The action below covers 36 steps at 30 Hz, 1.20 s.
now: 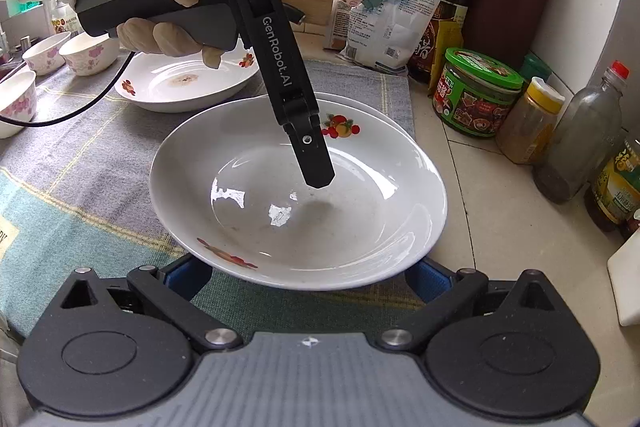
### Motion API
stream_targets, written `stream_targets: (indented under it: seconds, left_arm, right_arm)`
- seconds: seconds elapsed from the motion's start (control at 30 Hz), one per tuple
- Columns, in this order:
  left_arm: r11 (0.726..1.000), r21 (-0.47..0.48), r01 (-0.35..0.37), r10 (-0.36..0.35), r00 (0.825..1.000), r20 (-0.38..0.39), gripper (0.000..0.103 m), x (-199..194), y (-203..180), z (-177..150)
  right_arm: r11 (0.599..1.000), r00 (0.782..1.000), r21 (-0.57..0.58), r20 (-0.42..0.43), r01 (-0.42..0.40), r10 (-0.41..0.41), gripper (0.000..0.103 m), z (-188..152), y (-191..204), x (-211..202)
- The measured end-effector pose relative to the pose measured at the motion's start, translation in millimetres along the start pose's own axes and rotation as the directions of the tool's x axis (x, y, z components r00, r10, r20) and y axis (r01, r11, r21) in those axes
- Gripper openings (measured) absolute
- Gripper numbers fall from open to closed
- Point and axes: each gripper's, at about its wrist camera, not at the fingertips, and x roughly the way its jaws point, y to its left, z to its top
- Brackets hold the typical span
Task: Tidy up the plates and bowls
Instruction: 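Lower the held plate onto another white plate with both grippers, then open both grippers and release the plate onto the stack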
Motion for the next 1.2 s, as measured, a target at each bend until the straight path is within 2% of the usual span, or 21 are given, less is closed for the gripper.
stream_targets:
  seconds: [0.2,0.33,0.7,0.97,1.2]
  left_arm:
    - [0.999,0.032,-0.025,0.025,1.000,-0.011,0.088,3.2,-4.8,3.5]
    - [0.994,0.078,-0.077,0.079,0.997,-0.019,0.091,6.5,-14.8,6.6]
    - [0.989,0.090,-0.113,0.118,0.992,-0.052,0.093,5.4,-17.8,10.9]
    - [0.986,0.086,-0.142,0.145,0.989,-0.026,0.093,-5.9,-17.2,9.6]
    - [0.980,0.068,-0.188,0.186,0.982,0.027,0.093,-21.3,-13.0,3.3]
  right_arm:
    - [1.000,1.000,0.013,-0.007,0.004,-0.004,0.103,0.7,1.0,-0.7]
    - [1.000,1.000,0.018,-0.005,0.005,-0.005,0.103,0.5,0.5,-0.9]
    - [1.000,1.000,0.024,0.015,0.001,-0.002,0.103,-2.5,0.8,-4.2]
    - [0.999,0.999,0.039,0.031,-0.011,0.010,0.103,-1.5,-1.1,-6.0]
    - [1.000,0.999,0.023,0.037,-0.016,0.015,0.103,-0.2,-0.1,-3.7]
